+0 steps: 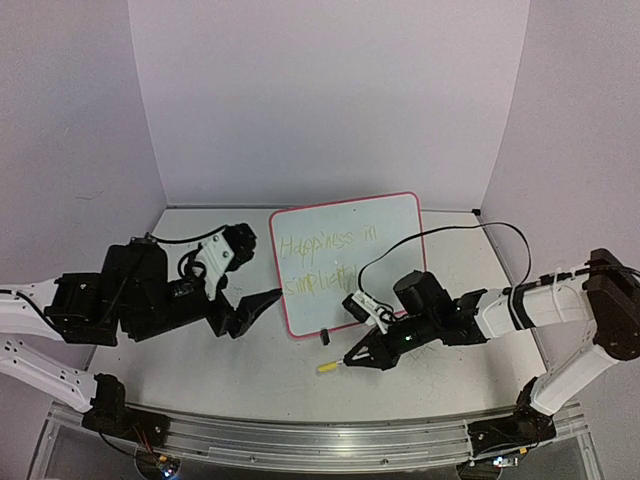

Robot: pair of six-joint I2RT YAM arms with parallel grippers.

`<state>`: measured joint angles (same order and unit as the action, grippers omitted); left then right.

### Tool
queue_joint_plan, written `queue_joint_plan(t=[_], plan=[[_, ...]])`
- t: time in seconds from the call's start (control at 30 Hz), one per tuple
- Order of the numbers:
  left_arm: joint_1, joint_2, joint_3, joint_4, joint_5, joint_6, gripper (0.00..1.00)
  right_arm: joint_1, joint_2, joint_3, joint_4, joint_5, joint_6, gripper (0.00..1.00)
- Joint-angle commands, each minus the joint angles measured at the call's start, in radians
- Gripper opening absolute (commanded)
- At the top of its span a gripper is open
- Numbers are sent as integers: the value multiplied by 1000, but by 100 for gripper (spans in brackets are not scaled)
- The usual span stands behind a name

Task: Write a sentence on the whiteboard
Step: Put down the whiteboard marker at the center of the board.

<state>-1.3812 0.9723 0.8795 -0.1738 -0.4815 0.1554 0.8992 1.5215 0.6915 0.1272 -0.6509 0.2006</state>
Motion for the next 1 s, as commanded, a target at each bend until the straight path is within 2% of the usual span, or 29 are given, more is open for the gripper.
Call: queue_joint_plan(t=[0.0, 0.1, 0.23, 0.37, 0.5, 0.67, 0.77, 0.83, 0.97], plan=[[41, -52, -35, 76, -87, -247, 82, 59, 13, 17, 16, 152, -148, 0], [85, -67, -44, 92, -87, -324, 83, 74, 39, -1, 71, 263, -154, 1], [129, -75, -44, 91, -85, -390, 83, 76, 61, -24, 115, 310, -163, 8], [139, -74, -40, 90, -127, -406, 83, 76, 85, -36, 124, 332, -149, 24], [141, -72, -16, 90, -165, -383, 82, 76, 57, -65, 138, 362, -121, 46], [140, -42, 70, 51, -176, -335, 83, 76, -126, -42, 2, 585, -48, 62], [140, -34, 136, 31, -204, -317, 84, 75, -306, 33, -182, 784, -6, 81], [141, -34, 185, 27, -217, -303, 86, 75, -444, 110, -325, 934, 6, 97], [142, -42, 301, 30, -238, -259, 90, 73, -694, 291, -485, 1146, -35, 98]])
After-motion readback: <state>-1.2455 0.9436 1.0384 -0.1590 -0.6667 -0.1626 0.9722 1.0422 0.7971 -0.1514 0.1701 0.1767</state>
